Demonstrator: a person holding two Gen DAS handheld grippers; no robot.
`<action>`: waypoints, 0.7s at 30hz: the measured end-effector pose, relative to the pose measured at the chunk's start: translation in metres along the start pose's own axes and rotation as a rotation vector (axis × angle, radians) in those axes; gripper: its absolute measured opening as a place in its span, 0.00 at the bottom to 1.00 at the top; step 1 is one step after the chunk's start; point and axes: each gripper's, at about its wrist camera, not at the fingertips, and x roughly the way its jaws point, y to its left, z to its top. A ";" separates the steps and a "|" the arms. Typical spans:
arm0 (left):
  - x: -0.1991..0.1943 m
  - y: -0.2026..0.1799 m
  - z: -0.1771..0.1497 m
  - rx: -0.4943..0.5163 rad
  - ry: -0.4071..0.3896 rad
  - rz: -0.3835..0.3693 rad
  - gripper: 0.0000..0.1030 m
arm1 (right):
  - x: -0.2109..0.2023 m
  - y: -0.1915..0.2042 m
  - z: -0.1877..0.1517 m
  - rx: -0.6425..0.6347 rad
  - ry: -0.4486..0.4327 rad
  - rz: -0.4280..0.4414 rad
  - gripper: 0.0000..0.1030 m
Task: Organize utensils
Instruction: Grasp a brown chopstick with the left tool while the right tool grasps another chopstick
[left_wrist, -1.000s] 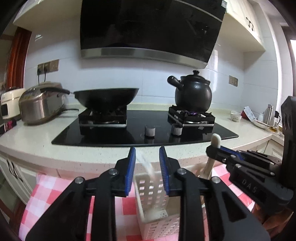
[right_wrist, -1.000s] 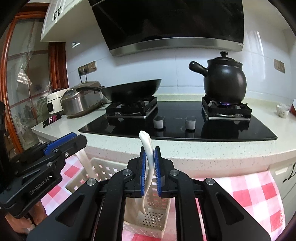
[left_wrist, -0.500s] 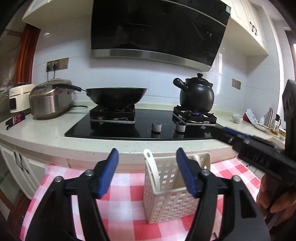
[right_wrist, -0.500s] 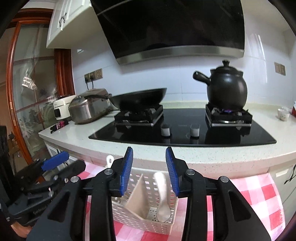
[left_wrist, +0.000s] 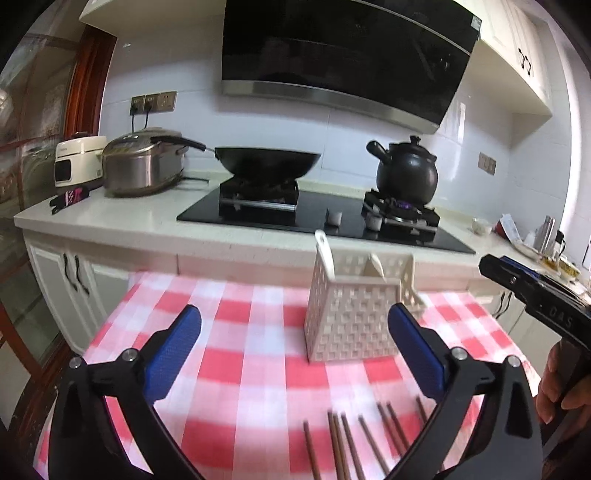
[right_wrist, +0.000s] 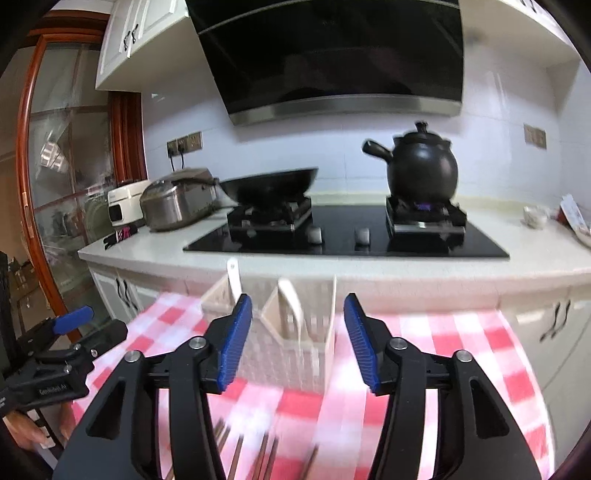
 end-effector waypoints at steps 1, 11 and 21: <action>-0.005 -0.001 -0.007 0.004 0.009 0.003 0.95 | -0.004 0.000 -0.007 0.006 0.013 -0.003 0.52; -0.012 0.003 -0.072 -0.007 0.194 0.027 0.95 | -0.023 0.004 -0.086 0.020 0.180 -0.032 0.53; 0.007 0.009 -0.106 -0.015 0.313 0.049 0.94 | -0.007 0.000 -0.137 0.048 0.344 -0.057 0.53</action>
